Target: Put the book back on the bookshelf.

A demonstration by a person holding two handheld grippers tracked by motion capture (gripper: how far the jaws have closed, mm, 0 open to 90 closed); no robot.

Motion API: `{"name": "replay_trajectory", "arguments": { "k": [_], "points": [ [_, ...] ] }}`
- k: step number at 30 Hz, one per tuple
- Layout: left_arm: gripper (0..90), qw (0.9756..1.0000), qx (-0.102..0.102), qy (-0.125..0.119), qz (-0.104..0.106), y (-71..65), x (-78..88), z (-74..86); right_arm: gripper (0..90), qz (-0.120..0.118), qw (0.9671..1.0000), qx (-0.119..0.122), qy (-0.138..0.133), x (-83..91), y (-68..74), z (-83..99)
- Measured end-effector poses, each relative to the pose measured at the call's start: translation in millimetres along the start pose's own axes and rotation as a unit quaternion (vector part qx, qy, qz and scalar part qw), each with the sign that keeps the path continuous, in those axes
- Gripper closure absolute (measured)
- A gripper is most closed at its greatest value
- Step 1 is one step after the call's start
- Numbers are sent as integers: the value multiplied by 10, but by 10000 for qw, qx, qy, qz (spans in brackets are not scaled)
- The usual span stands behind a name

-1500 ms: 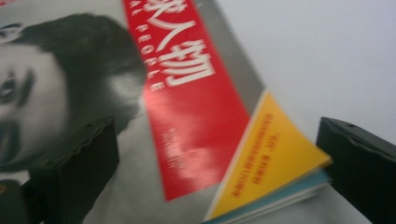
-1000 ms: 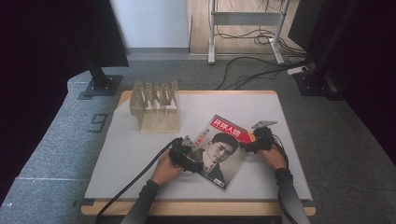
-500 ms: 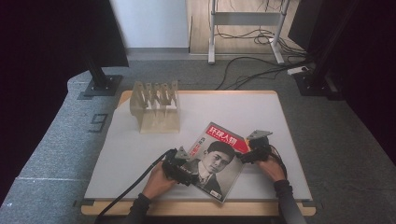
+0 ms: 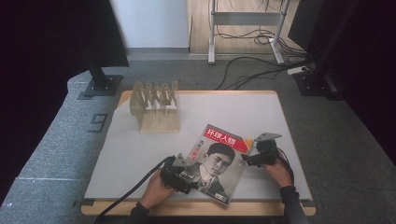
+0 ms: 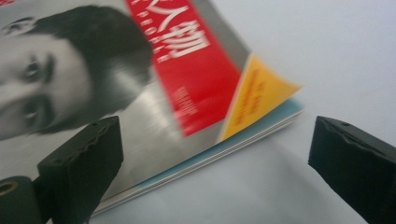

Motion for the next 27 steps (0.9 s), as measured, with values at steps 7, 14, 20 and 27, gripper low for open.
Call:
{"name": "replay_trajectory", "arguments": {
  "k": [7,14,20,27],
  "points": [
    [0,9999,-65,-23,127,-52,19,32,8,-341,9994,62,66,-152,154,-3],
    [0,9999,-54,-49,86,17,111,127,0,-350,9993,94,63,-221,151,-54],
    [0,9994,-166,-120,-285,135,155,203,0,-351,9993,81,29,-262,145,-92],
    [0,9994,-161,-125,-285,137,151,205,0,-142,9998,-101,71,-209,5,-41]
  ]
}}
Point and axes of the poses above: each handheld gripper's, and its own axes: x roughly backward along the jaws, z roughly out of its underside, y roughly to its left, the point moved 9 cm from there along -x, roughly forward along the jaws, and after that the axes turned 8 degrees about x, right-handed, at the moved point
